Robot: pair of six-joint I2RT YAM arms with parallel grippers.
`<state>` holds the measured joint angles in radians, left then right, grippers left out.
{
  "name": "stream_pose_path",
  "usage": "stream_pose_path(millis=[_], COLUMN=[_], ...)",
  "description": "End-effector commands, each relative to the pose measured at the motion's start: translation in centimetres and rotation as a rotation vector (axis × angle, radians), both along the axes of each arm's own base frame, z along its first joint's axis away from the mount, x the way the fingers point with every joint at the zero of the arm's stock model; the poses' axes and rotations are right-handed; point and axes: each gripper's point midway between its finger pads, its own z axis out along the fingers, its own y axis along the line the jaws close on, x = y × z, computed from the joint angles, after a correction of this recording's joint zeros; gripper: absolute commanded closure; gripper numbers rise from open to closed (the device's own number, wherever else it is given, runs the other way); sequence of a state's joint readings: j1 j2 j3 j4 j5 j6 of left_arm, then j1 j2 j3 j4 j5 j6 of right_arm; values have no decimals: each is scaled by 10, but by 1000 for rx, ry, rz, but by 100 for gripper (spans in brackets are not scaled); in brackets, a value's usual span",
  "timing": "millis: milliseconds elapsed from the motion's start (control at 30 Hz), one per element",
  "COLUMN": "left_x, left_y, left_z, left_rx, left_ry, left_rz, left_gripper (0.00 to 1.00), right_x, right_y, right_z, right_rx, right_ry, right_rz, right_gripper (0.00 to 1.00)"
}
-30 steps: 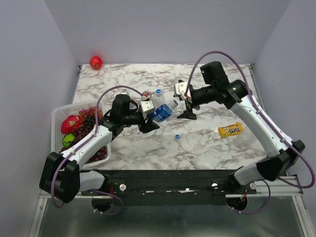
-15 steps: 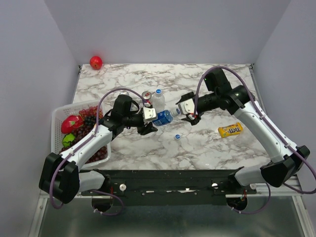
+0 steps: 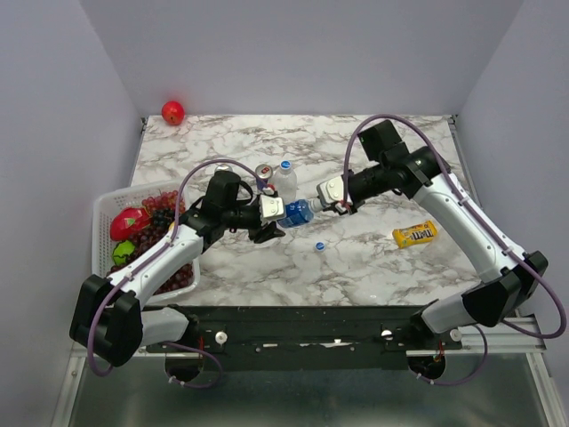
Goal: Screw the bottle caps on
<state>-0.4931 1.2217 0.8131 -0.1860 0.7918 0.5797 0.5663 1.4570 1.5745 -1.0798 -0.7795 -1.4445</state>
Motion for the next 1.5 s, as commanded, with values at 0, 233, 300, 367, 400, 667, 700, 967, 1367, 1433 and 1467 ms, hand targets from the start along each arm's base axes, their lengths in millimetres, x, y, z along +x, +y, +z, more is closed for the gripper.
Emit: stream_pose_path(millis=[0,233,300,367,400,667,700,967,1367,1433,1467], left_x=[10,47,52,54,54,42,40,-7,-13,-12,-10], left_y=[-5,-9,-9,-9,-9,-4,-2,-1,-8,-9,-11], left_z=[16,46,50,53,55,30,25,19,34,34,38], left_rx=[-18,-66,-37,-5,7,122,139,-16,28,39,40], left_ry=[-67,-295,-388,-445,-477,-441,-424,-133,-131,-137,-149], left_rz=[11,285,343,405,415,407,404,183,-8,-21,-27], left_gripper=[100,100,100,100,100,100,100,100,100,100,100], right_x=[-4,22,37,42,31,26,35,87,19,11,10], right_y=[3,23,30,33,33,37,36,-3,-17,-19,-18], right_z=[-5,4,31,19,7,34,43,91,50,42,41], right_rx=[-15,-15,43,-11,-32,-65,-26,376,263,222,217], right_ry=[106,723,899,1298,1506,1995,1946,800,248,236,211], right_rz=[-8,-319,-363,-481,-487,-422,-402,-323,-64,-43,-21], right_gripper=[71,89,91,93,94,63,52,1,19,22,25])
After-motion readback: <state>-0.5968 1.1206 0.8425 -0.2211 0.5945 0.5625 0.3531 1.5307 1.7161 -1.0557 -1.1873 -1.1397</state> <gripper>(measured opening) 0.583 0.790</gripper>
